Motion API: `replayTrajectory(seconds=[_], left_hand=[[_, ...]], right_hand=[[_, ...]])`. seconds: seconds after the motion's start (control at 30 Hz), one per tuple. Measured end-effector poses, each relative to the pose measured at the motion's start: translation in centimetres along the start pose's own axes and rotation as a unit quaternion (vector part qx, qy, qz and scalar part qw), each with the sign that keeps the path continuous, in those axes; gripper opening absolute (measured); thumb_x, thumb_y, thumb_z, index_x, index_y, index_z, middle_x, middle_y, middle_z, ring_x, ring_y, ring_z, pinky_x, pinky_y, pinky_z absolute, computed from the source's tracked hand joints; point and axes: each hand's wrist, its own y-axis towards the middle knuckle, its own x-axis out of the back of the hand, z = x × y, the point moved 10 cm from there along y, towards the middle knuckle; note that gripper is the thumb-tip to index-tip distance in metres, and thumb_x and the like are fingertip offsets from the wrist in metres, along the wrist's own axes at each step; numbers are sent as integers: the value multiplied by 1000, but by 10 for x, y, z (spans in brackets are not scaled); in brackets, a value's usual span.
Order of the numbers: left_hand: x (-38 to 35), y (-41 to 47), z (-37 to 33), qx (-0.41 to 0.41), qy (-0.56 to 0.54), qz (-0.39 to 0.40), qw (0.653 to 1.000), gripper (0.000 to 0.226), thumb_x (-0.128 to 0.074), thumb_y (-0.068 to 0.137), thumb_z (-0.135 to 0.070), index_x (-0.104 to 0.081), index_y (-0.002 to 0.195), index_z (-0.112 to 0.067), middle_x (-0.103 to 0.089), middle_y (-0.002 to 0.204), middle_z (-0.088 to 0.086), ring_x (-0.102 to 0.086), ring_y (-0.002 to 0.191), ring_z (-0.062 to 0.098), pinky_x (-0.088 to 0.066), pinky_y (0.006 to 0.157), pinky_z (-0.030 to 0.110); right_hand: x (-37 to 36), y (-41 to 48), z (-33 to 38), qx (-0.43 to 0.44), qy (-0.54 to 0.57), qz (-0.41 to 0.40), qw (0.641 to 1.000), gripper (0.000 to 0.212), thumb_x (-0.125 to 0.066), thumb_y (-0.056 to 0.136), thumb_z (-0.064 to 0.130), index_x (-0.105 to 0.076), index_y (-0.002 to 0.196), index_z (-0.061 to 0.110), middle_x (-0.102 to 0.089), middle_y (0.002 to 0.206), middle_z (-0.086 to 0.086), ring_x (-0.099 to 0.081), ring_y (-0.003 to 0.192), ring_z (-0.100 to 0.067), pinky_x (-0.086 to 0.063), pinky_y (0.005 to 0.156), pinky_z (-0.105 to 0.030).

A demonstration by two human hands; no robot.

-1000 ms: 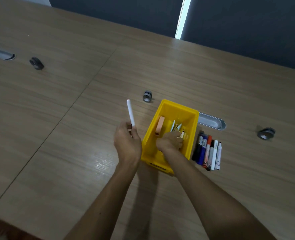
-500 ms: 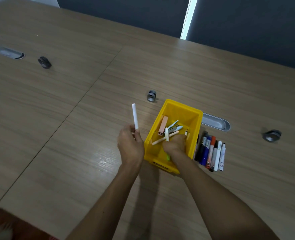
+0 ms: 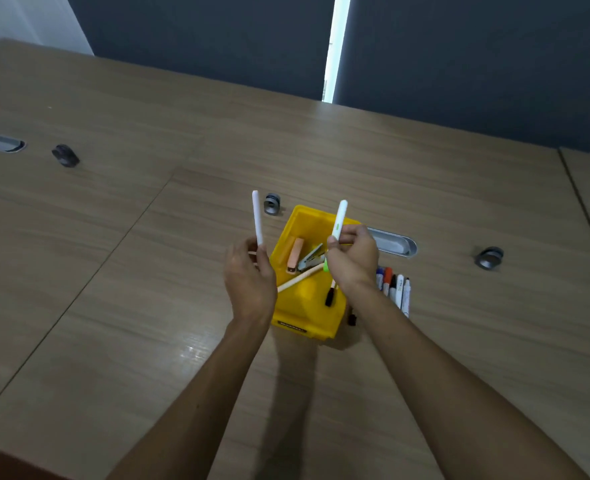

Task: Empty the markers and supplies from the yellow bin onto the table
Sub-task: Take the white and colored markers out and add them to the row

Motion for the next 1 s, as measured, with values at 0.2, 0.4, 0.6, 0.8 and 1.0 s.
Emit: replayTrajectory(seconds=[0.2, 0.4, 0.6, 0.8, 1.0], left_hand=[[-31, -17, -43, -31, -41, 30, 998, 17, -56, 98, -21, -65, 107, -10, -65, 99, 6, -63, 87, 21, -55, 74, 42], [-78, -51, -95, -89, -38, 81, 992, 14, -55, 98, -19, -66, 102, -10, -66, 93, 6, -63, 80, 21, -50, 73, 35], [-147, -100, -125, -97, -9, 179, 979, 12, -56, 96, -18, -66, 98, -12, -67, 92, 4, -65, 85, 20, -54, 76, 38], [-236, -152, -100, -37, 107, 346, 931, 14, -58, 96, -19, -70, 101, -13, -73, 99, 5, -69, 94, 20, -52, 78, 24], [-286, -173, -76, 21, 174, 400, 900, 13, -60, 89, -13, -72, 91, -6, -72, 93, 12, -69, 92, 28, -57, 79, 33]], right_hand=[[77, 3, -3, 44, 42, -76, 995, 16, -67, 88, 2, -62, 101, 11, -60, 76, 1, -57, 64, -7, -48, 60, -12], [150, 6, -39, 35, 25, -121, 992, 16, -66, 87, -1, -62, 95, 12, -51, 68, 2, -49, 57, -6, -42, 54, -5], [215, 9, -91, -1, -2, -172, 985, 19, -64, 86, -2, -57, 84, 15, -50, 63, 4, -48, 52, -3, -40, 50, -5], [225, 30, -159, -116, -19, -73, 990, 23, -65, 83, -11, -58, 78, 10, -44, 58, 4, -40, 52, -6, -38, 57, -15], [225, 38, -210, -197, -16, -35, 980, 20, -75, 77, -8, -67, 85, 8, -61, 74, -12, -56, 67, -19, -50, 71, -34]])
